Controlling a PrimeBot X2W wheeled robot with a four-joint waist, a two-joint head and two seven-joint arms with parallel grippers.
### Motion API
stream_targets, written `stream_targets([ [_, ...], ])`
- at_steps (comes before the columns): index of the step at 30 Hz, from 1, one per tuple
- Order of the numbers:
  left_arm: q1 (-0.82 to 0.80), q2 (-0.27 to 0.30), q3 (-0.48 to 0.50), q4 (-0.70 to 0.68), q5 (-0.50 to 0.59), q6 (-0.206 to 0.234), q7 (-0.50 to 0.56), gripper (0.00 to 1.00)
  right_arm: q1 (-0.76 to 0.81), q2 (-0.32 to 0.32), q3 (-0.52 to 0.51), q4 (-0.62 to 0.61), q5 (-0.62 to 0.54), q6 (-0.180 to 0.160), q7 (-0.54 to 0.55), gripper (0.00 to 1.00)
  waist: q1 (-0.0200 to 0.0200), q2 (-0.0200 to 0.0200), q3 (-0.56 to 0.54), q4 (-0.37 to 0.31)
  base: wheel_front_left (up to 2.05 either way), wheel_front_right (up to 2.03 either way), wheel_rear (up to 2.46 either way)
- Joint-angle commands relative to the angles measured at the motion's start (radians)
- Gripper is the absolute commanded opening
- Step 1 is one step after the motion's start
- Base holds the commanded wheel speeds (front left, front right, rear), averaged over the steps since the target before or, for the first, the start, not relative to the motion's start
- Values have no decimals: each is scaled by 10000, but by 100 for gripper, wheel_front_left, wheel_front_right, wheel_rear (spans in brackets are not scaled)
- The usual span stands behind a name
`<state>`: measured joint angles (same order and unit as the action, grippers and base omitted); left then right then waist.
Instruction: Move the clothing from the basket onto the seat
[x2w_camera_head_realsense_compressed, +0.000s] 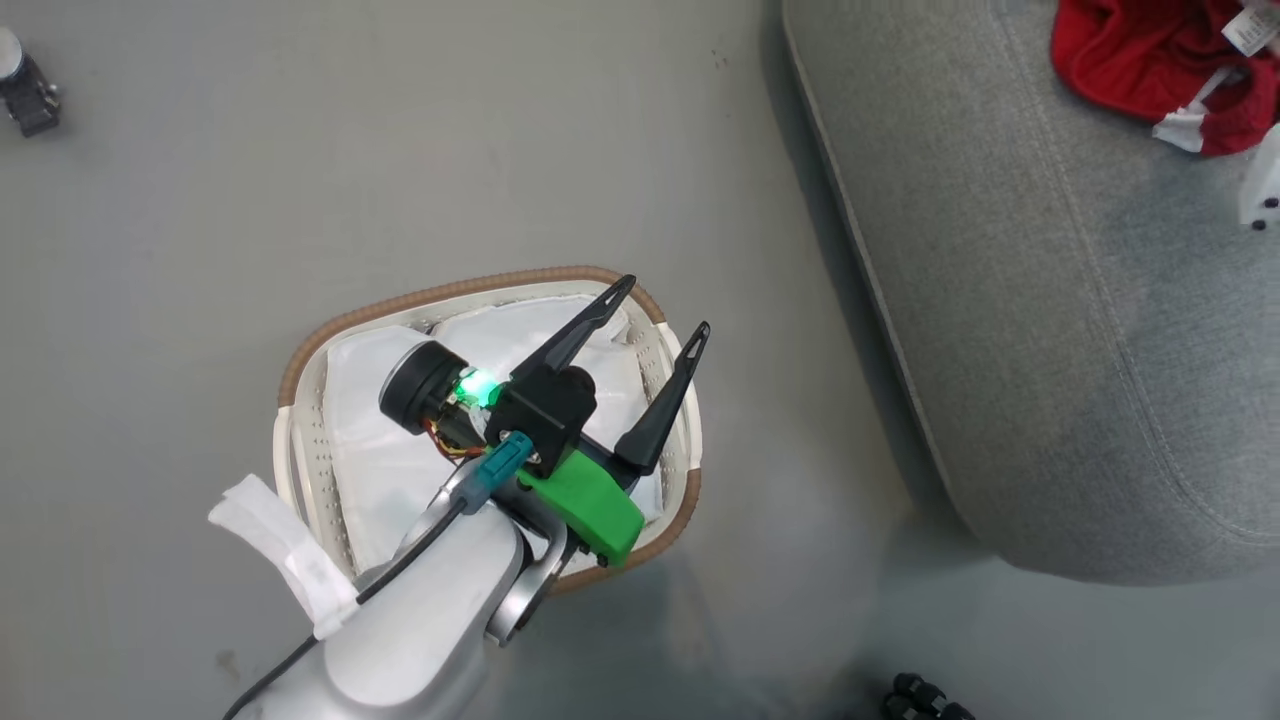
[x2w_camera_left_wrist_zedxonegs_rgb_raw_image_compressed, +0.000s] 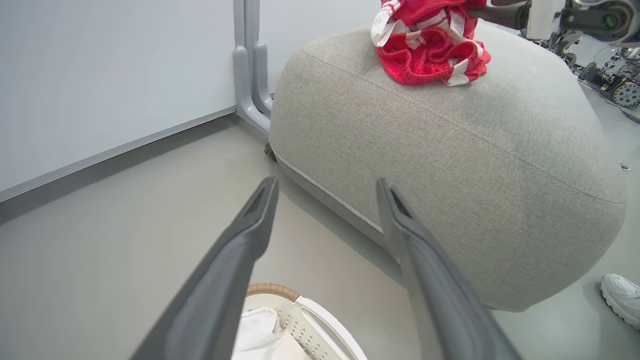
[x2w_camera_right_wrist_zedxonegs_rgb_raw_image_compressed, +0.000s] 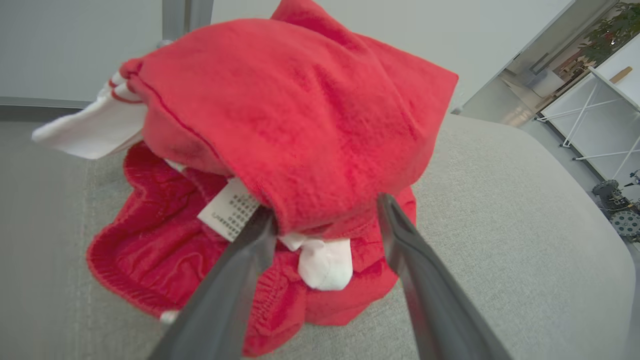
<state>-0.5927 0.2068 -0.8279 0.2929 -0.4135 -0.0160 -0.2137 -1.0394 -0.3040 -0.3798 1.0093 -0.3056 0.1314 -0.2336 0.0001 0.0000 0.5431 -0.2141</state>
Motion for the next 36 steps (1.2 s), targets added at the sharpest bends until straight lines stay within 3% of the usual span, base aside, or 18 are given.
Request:
stream_targets([
  [1,132,-6,64,37,-48,59,-81,100,280,-69,60,110,83,-15,-94,100,-1,0,-294,-151,0,0,0],
  [9,394,-125,304,347,-333,191,-305,100,770,53,489,231,288,-15,-278,100,-1,0,-1095,-313,0,0,0],
  [17,898,-485,806,645,-742,296,-493,100,1037,179,1197,28,640,-15,-317,100,-1,0,-2140,-54,0,0,0],
  [28,1940,-925,2092,558,-620,501,-517,100,1670,662,2092,-620,1480,-15,-325,100,-1,0,-3551,919,0,0,0],
  [36,3111,-1113,3360,616,-347,370,-509,100,2911,1383,2636,-1857,2383,-15,-327,100,-1,0,-4458,1886,0,0,0],
])
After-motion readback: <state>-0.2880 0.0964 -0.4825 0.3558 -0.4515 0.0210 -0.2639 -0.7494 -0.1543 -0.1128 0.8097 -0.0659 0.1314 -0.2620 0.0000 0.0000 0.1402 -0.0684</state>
